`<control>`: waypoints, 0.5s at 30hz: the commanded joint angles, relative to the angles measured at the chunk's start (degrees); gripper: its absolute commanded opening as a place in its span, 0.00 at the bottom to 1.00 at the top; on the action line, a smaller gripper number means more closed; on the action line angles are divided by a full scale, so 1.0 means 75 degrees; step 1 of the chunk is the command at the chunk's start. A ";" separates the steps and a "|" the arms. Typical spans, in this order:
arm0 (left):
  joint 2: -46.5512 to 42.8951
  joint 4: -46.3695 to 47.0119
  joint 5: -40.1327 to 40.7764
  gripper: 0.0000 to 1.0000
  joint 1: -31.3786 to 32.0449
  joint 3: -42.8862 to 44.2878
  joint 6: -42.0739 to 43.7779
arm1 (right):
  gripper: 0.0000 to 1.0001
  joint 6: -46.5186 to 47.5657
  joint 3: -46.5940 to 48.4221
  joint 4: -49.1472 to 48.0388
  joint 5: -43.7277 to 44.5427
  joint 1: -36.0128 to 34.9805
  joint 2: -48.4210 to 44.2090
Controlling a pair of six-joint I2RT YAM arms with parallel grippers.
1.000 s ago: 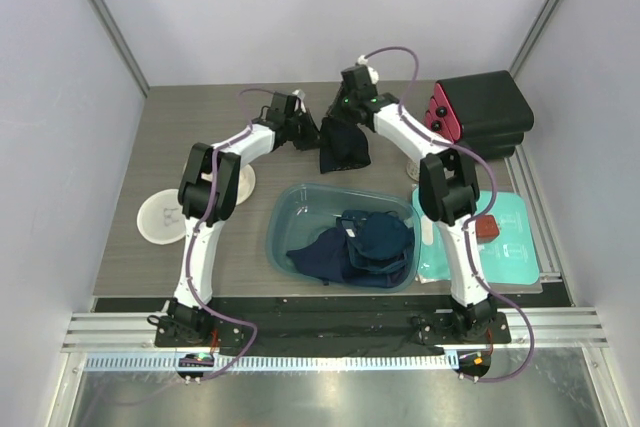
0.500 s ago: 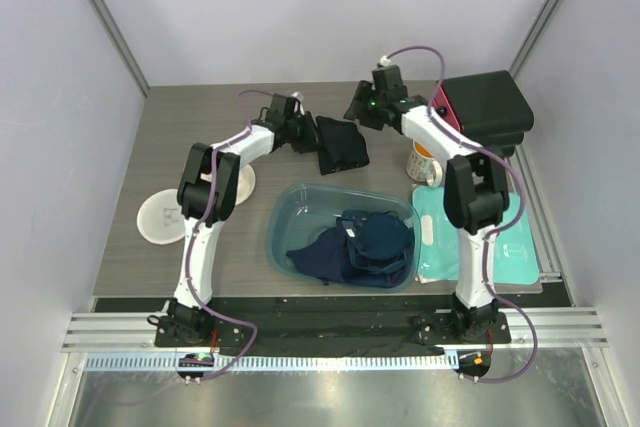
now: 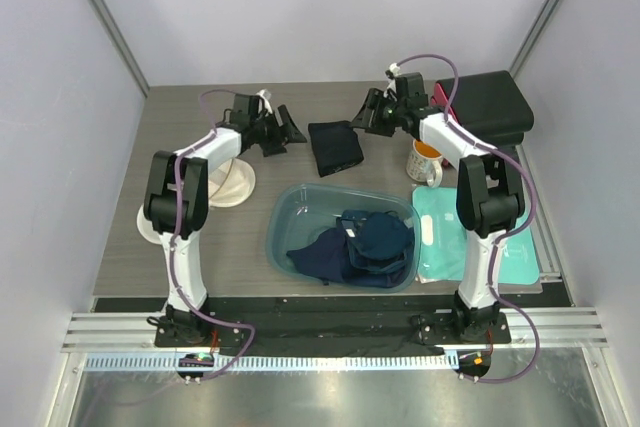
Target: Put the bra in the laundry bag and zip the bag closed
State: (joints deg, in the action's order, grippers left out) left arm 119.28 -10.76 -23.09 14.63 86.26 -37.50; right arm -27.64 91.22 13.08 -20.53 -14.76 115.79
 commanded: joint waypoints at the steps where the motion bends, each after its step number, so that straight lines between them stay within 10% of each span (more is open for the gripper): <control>1: -0.0285 0.1949 -0.1254 0.79 0.0029 -0.0404 -0.0577 | 0.65 0.0391 0.0060 -0.0619 -0.1126 0.0257 0.0135; 4: 0.0325 0.2454 -0.2006 0.93 0.0134 0.0052 -0.1000 | 0.73 0.0579 0.0165 -0.0619 -0.1678 0.0363 0.0404; 15: 0.1005 0.2162 -0.1855 0.86 0.0217 0.0687 -0.1059 | 0.96 0.0802 0.0692 -0.0631 -0.2499 0.0410 0.1213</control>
State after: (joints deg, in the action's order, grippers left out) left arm 126.28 4.95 -35.77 16.49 88.95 -45.17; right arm -23.27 92.75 10.24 -35.46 -11.62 124.16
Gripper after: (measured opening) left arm 0.879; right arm 0.939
